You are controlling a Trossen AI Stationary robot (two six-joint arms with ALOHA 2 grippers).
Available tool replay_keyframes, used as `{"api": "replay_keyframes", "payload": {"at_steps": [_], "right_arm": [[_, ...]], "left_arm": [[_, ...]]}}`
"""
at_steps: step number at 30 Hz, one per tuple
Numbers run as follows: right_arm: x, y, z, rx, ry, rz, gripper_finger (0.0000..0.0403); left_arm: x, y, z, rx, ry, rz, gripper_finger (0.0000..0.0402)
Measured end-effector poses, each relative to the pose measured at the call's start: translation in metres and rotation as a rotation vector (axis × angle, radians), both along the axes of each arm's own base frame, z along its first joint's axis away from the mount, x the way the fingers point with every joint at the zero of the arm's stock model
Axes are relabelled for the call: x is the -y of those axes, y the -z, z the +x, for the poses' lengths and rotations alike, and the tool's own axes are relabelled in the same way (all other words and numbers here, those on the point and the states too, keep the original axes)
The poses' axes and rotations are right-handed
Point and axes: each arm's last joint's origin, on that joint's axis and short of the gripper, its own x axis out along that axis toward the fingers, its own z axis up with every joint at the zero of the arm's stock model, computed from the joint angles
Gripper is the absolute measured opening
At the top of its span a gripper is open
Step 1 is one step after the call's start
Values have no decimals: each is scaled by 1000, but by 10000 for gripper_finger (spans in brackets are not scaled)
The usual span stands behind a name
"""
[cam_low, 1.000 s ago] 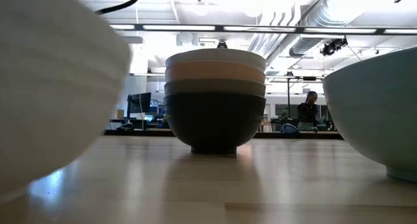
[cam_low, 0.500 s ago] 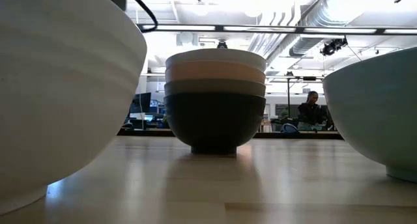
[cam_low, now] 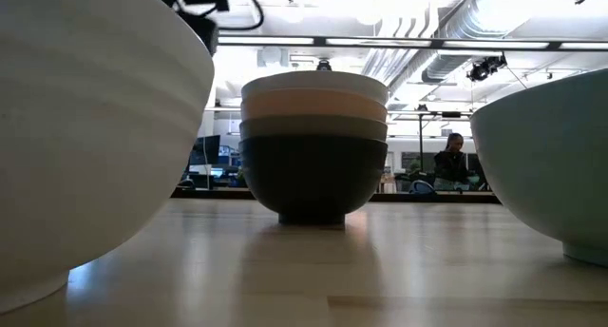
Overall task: Nest bowls inside each other
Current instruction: Stack the left white bowl on the white bowl
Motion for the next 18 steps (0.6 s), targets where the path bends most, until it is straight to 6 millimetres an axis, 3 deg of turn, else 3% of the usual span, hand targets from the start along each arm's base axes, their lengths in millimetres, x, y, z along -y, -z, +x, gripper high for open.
{"api": "replay_keyframes", "payload": {"at_steps": [11, 18], "right_arm": [[0, 0, 0, -3, -2, -5, 186], [0, 0, 0, -3, -3, -6, 186]], "left_arm": [[-30, -75, -1, 101, -103, 38, 0], [-38, -101, 9, 139, -199, 14, 0]]}}
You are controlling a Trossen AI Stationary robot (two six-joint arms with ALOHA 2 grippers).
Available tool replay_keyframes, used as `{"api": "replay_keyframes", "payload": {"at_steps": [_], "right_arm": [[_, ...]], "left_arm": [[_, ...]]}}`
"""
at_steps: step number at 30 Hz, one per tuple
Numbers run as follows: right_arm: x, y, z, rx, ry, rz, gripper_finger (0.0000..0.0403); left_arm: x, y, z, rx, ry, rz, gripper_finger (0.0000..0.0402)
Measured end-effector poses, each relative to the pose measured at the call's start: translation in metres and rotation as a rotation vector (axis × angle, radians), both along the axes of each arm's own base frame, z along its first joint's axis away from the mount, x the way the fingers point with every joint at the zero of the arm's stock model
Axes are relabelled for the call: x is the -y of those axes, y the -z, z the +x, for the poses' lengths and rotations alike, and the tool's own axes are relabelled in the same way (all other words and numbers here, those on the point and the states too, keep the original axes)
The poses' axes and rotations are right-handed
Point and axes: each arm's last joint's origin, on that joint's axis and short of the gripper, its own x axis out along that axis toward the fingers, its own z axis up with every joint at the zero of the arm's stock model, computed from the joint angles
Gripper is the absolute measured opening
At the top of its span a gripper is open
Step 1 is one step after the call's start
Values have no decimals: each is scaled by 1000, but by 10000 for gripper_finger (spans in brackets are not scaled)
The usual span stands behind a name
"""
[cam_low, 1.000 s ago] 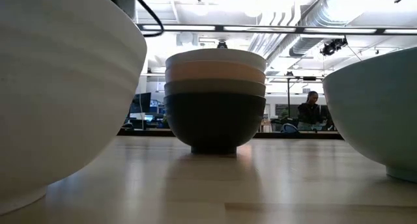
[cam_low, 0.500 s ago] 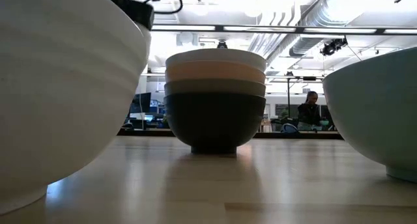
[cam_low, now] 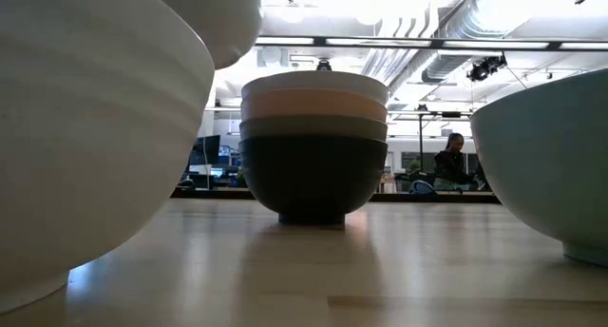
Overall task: Nest bowls inside each other
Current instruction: Stack the left white bowl on the white bowl
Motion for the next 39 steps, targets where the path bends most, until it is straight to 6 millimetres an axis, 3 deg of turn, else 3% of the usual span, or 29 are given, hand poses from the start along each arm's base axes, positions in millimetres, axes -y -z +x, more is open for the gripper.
{"api": "replay_keyframes", "payload": {"at_steps": [22, 39], "right_arm": [[0, 7, -4, -84, 12, 17, 186], [0, 8, -5, -102, 1, -5, 186]], "left_arm": [[-7, -2, 122, -37, 181, -1, 0], [-8, 36, 156, -103, 218, -28, 0]]}}
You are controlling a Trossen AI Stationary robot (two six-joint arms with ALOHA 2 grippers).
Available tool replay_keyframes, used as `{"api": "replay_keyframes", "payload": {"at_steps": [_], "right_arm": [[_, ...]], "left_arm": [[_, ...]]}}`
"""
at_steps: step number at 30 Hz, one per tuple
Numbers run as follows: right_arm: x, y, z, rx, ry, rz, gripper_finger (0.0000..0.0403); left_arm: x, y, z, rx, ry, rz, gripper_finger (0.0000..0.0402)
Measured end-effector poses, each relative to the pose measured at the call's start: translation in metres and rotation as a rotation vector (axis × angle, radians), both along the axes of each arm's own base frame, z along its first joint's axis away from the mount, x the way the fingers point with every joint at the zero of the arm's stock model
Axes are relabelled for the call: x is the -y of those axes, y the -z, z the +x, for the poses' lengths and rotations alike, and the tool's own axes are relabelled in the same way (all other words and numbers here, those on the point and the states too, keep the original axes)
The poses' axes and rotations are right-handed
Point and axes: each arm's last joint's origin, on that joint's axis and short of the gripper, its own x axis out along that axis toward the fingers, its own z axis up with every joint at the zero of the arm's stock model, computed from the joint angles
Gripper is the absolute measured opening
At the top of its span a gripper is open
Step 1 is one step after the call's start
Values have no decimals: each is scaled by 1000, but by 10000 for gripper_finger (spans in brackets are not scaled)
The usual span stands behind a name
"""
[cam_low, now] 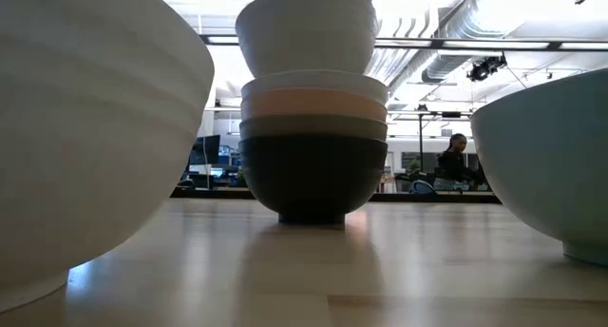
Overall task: Nest bowls inside each other
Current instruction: Stack the left white bowl on the white bowl
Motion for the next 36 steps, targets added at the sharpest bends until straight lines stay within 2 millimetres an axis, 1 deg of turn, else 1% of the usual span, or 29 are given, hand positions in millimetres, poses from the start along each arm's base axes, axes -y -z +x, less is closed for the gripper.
{"api": "replay_keyframes", "payload": {"at_steps": [3, 8, 11, 14, 20, 28, 36], "right_arm": [[0, 0, 0, 3, 2, -2, 186], [0, -1, 0, 7, 5, 1, 186], [0, -1, 0, 8, 9, 3, 186], [0, -1, 0, 8, 9, 3, 186], [0, -1, 0, 8, 9, 3, 186], [0, 0, 0, 5, 9, 3, 186], [0, 0, 0, 1, 8, 1, 186]], "left_arm": [[0, 7, 5, -2, 1, -7, 0], [0, 11, 11, 19, 3, -20, 0], [0, 17, 12, -8, 4, -26, 0], [3, 19, 15, -6, 11, -25, 0], [7, 30, 23, -17, 31, -25, 0], [5, 44, 28, -51, 30, -24, 0], [6, 50, 29, -89, 30, 6, 0]]}}
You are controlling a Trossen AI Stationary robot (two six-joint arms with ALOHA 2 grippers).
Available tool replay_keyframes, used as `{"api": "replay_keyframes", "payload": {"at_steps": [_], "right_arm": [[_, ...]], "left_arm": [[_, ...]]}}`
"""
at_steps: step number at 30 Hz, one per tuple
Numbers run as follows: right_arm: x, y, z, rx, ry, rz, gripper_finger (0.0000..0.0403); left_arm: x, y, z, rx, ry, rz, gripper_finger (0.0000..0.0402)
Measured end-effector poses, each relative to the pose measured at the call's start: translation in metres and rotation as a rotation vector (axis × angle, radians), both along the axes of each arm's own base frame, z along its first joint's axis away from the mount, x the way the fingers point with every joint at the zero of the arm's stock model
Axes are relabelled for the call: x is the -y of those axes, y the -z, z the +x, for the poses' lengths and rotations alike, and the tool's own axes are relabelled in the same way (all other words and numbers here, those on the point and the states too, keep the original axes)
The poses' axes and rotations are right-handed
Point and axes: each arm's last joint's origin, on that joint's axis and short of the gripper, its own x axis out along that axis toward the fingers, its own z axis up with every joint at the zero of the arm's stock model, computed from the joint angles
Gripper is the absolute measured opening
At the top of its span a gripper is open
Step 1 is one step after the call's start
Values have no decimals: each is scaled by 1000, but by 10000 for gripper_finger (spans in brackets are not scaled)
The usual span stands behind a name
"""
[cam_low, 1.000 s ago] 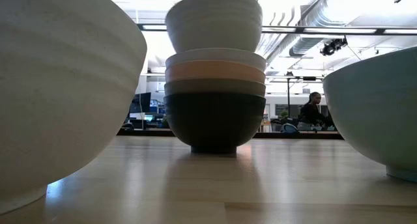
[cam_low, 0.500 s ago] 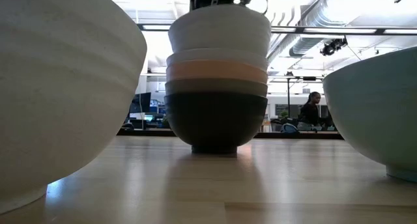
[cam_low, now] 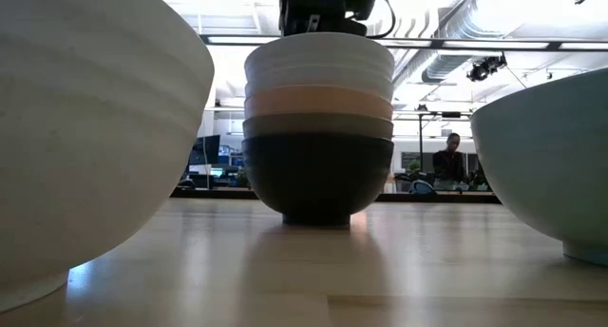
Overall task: Nest bowls inside each other
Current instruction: Stack the left white bowl on the white bowl, then stack the green bowl on the white bowl
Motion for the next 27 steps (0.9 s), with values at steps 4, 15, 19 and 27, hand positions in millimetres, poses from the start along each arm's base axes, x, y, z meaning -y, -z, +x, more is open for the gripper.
{"api": "replay_keyframes", "payload": {"at_steps": [4, 15, 19, 27], "right_arm": [[0, 0, 0, -1, -2, -3, 186], [0, 0, 0, 0, 1, 2, 186], [0, 0, 0, 0, 1, 2, 186], [0, 0, 0, -1, 1, 2, 186]], "left_arm": [[0, 0, 0, 1, 8, 3, 0], [0, -1, 0, 5, 31, 16, 66], [0, -8, 0, 19, 40, 29, 111], [-3, -44, 1, 136, 46, 79, 172]]}}
